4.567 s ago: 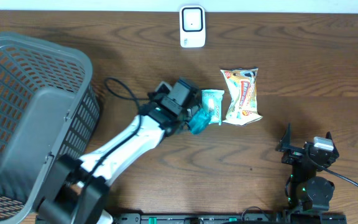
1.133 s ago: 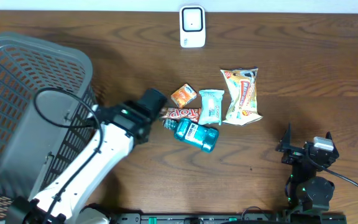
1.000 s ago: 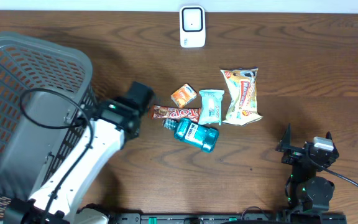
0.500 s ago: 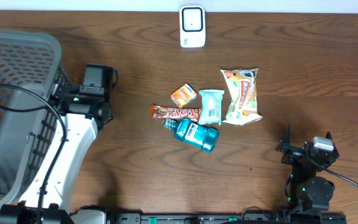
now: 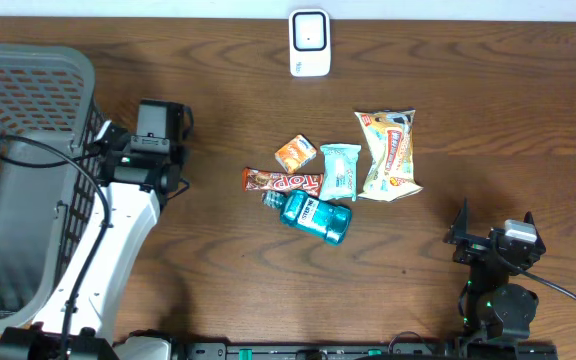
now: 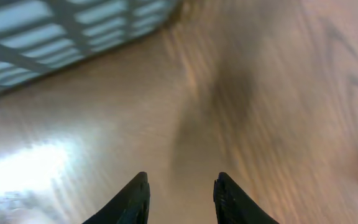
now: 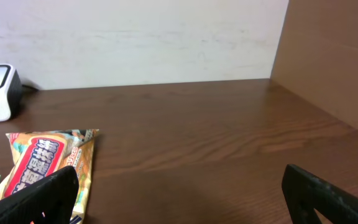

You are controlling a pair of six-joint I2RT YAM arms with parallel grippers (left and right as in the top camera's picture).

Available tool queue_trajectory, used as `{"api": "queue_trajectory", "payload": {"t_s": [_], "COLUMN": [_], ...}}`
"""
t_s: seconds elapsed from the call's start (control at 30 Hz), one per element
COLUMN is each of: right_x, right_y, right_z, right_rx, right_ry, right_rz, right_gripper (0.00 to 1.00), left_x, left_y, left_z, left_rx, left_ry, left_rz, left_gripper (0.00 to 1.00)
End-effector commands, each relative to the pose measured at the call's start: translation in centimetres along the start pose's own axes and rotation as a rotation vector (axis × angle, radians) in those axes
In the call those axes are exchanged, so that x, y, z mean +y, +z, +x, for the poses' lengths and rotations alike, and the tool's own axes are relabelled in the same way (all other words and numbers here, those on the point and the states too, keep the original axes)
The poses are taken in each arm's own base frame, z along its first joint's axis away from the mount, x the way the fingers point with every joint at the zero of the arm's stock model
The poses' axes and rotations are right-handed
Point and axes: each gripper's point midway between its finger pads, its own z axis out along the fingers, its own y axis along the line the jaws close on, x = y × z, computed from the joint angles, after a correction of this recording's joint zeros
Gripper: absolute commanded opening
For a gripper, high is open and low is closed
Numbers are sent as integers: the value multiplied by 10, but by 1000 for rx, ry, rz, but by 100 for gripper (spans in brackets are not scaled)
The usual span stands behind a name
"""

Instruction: Scan the item barcode

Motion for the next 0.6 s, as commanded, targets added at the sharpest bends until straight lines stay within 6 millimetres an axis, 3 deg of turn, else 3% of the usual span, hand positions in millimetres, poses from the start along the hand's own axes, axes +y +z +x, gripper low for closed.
{"api": "queue_trajectory", "payload": {"t_s": [0.0, 0.17, 0.3, 0.47, 0.57], "right_x": [0, 0, 0, 0, 0], "right_y": [0, 0, 0, 0, 0], "right_z": [1, 1, 1, 1, 1], "right_rx": [0, 0, 0, 0, 0], "right_ry": [-15, -15, -15, -15, -15], "right_rz": [1, 1, 1, 1, 1], "right_gripper": [99, 99, 99, 99, 99], "left_x": [-12, -52, -94, -145, -153], "left_y": [-2, -14, -34, -79, -115], "left_z": [7, 23, 25, -4, -43], "left_rx": [-7, -25, -99, -259, -427], "left_ry": [66, 258, 393, 445, 399], "left_rz": [46, 190, 344, 536, 549], "left_gripper": [35, 35, 35, 36, 41]}}
